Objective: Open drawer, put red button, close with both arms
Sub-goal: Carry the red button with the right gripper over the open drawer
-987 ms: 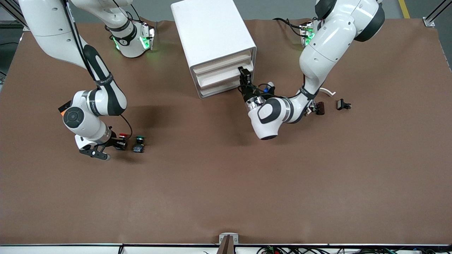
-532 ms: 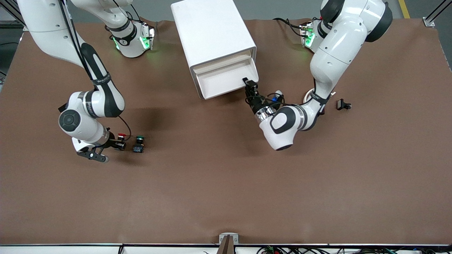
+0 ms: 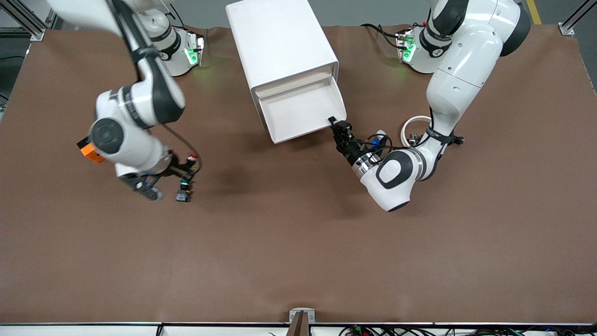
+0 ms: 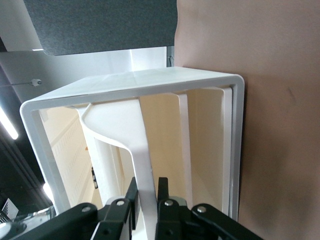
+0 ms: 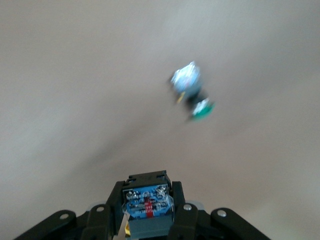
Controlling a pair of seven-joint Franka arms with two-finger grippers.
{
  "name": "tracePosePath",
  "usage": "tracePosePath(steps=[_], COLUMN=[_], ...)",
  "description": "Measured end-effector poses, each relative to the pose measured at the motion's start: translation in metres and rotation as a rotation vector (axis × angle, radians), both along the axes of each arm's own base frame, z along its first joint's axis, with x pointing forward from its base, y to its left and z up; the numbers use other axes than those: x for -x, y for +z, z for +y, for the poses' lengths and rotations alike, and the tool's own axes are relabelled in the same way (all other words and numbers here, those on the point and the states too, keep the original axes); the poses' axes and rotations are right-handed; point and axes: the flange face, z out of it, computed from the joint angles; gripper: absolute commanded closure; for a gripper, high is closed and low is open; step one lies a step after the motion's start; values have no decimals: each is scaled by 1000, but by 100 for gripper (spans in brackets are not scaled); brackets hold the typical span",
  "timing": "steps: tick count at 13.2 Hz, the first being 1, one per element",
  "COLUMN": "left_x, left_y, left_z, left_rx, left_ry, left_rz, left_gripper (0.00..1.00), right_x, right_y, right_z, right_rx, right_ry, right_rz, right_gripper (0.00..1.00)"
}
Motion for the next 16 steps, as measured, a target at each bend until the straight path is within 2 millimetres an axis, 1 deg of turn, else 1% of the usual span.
tracePosePath(steps=[2, 3, 4, 5, 6, 7, 9, 10, 11, 12, 13, 16], left_x=[-6, -8, -8, -9, -11, -12, -14, -14, -14, -15, -15, -17], left_y=[4, 5, 5, 5, 5, 5, 5, 5, 5, 5, 5, 4], left_z=[2, 2, 3, 4, 6, 8, 11, 11, 11, 11, 11, 11], left_rx=[4, 4, 3, 2, 2, 1, 0, 0, 0, 0, 0, -3], left_ry=[9, 11, 12, 15, 20, 25, 31, 32, 32, 32, 33, 41], left_rz=[-15, -17, -18, -20, -21, -23, -25, -25, -25, -25, -27, -37], left_gripper=[82, 82, 82, 82, 82, 81, 75, 60, 31, 6, 0, 0], right_x=[35, 53, 68, 82, 94, 106, 129, 138, 144, 148, 150, 157], right_y=[18, 27, 36, 46, 52, 55, 49, 44, 38, 33, 30, 18], right_z=[81, 116, 146, 170, 189, 205, 232, 242, 250, 256, 260, 270], right_rx=[4, 3, -3, -11, -18, -20, -11, -5, -3, 1, 6, 38], right_ry=[-86, -120, -150, -174, -192, -206, -216, -219, -222, -228, -232, -249], right_rz=[-15, -25, -36, -46, -52, -53, -44, -39, -37, -35, -35, -60], right_gripper=[100, 100, 100, 100, 100, 100, 100, 100, 100, 100, 100, 100])
